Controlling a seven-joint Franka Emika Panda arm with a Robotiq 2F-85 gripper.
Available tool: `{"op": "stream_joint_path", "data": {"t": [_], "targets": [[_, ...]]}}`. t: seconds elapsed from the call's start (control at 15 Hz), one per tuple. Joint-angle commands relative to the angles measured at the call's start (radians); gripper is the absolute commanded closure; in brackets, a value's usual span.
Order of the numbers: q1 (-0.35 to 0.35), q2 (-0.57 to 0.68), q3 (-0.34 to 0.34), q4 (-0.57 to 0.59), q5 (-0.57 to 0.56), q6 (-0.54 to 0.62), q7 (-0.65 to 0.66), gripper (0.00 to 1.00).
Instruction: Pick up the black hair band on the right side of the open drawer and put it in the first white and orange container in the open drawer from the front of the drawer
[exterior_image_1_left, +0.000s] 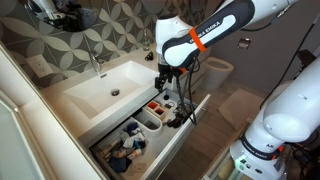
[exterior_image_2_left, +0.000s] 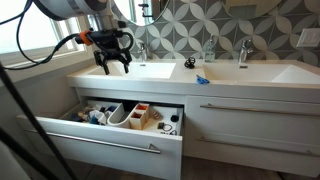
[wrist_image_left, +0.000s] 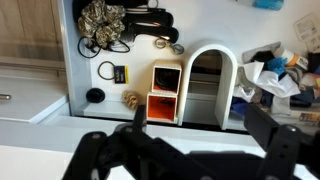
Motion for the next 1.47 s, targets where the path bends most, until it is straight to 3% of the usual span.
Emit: {"op": "stream_joint_path", "data": {"t": [0.0, 0.27, 0.53, 0.6, 1.27, 1.4], "targets": [[0.014, 0.077, -0.080, -0.051, 0.040, 0.130, -0.271, 0.00], [-0.013, 0.192, -0.138, -0.057, 0.050, 0.180, -0.567, 0.00], [-0.090, 0.323, -0.188, -0.021, -0.004, 0.198, -0.716, 0.00], [-0.072, 0.249, -0.163, -0.058, 0.013, 0.171, -0.653, 0.00], [-0.080, 0.265, -0.158, -0.054, 0.013, 0.178, -0.661, 0.00], [-0.082, 0.317, -0.171, -0.034, -0.071, 0.207, -0.657, 0.00]]}}
